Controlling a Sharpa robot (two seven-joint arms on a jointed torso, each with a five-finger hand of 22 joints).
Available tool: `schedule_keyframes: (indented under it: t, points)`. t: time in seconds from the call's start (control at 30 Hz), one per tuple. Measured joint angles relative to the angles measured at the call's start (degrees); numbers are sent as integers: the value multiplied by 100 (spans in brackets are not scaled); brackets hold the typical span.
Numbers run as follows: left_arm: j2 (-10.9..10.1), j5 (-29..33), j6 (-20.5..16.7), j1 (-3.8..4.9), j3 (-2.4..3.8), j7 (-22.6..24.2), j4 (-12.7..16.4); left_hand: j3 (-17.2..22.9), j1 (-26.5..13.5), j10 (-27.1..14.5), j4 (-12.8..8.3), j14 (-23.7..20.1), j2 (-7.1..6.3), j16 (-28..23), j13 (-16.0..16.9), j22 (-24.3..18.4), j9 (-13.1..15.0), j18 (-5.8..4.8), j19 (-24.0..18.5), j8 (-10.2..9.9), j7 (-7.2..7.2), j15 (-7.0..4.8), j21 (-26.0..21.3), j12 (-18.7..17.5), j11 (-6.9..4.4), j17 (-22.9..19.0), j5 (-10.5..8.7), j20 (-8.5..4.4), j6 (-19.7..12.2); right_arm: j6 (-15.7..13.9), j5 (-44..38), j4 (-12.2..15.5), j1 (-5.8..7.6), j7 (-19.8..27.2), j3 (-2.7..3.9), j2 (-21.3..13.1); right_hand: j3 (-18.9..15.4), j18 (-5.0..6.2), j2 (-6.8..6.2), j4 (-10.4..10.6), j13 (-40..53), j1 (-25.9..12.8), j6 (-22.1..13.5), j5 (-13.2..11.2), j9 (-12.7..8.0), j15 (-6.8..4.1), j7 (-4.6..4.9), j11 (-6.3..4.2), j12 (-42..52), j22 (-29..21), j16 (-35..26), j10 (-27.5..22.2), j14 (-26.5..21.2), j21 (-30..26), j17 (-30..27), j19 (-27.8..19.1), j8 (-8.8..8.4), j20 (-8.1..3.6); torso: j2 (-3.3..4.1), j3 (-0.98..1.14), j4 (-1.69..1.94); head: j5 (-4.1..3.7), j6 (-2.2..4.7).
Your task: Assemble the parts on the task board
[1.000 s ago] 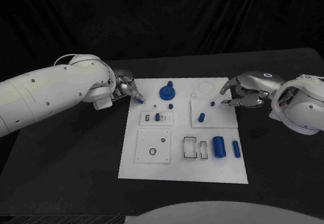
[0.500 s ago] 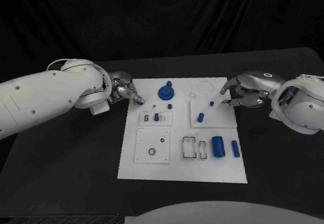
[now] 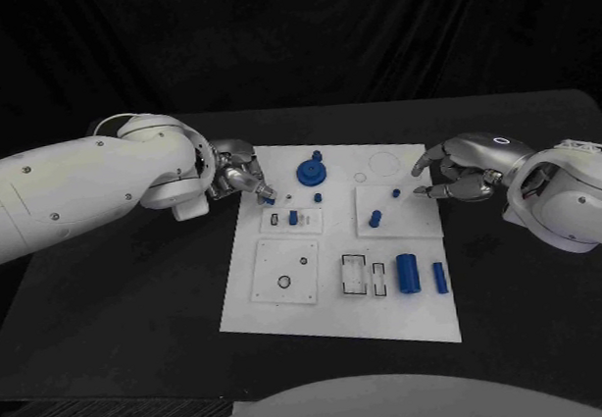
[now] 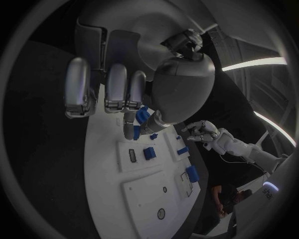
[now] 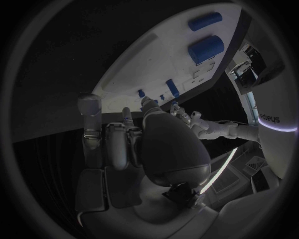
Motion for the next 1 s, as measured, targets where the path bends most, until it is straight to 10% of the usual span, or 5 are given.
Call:
schedule_keyframes:
  t: [1.0]
  points:
    - [-1,-1,224,-95,-4,-215,74,31,-37,0,0,0,-8,0,0,0,-1,0,0,0,18,0,0,0,0,-1,-31,0,-4,-13,0,-5,-3,2,0,17,0,0,-1,0,-3,-1,0,0,-6,0,0,0,1,-2,-23,0,0,-23,0,0,0,0,-7,2,-4,10,0]
